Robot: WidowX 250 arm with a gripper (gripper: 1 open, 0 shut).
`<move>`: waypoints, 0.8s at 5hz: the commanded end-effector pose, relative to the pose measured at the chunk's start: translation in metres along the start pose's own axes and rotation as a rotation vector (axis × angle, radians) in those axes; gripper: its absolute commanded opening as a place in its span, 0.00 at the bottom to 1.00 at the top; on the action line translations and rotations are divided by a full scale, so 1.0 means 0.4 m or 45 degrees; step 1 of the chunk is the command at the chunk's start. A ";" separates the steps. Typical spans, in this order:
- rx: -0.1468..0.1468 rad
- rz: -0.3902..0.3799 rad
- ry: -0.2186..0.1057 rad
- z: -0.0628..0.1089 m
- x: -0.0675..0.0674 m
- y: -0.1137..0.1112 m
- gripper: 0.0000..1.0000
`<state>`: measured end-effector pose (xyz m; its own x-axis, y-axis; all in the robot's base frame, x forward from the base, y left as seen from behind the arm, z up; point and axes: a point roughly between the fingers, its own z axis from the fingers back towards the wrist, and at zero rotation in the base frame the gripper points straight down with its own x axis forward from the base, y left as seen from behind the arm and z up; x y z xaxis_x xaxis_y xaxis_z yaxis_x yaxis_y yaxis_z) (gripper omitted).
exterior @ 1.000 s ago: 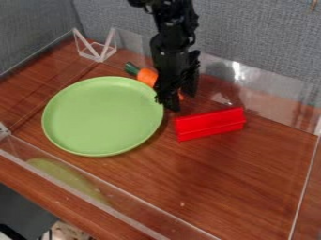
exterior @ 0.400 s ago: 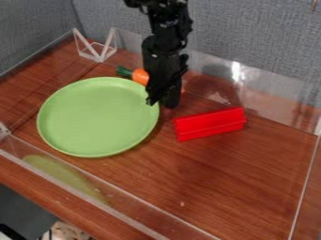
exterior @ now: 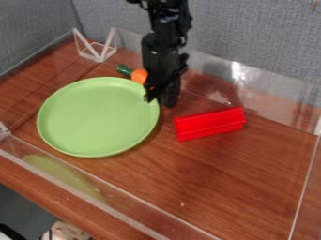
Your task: Put the carrot on the right side
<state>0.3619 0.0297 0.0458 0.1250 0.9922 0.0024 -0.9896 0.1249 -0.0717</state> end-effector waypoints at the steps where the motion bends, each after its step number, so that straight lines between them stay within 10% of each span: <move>1: -0.135 -0.017 -0.021 0.090 0.037 -0.034 1.00; 2: -0.139 0.000 -0.029 0.070 0.051 -0.071 0.00; 3: -0.139 0.024 -0.038 0.035 0.064 -0.102 0.00; 4: -0.133 -0.067 -0.033 0.013 0.080 -0.095 1.00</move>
<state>0.3964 0.0494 0.0334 0.1883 0.9820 0.0144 -0.9749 0.1887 -0.1180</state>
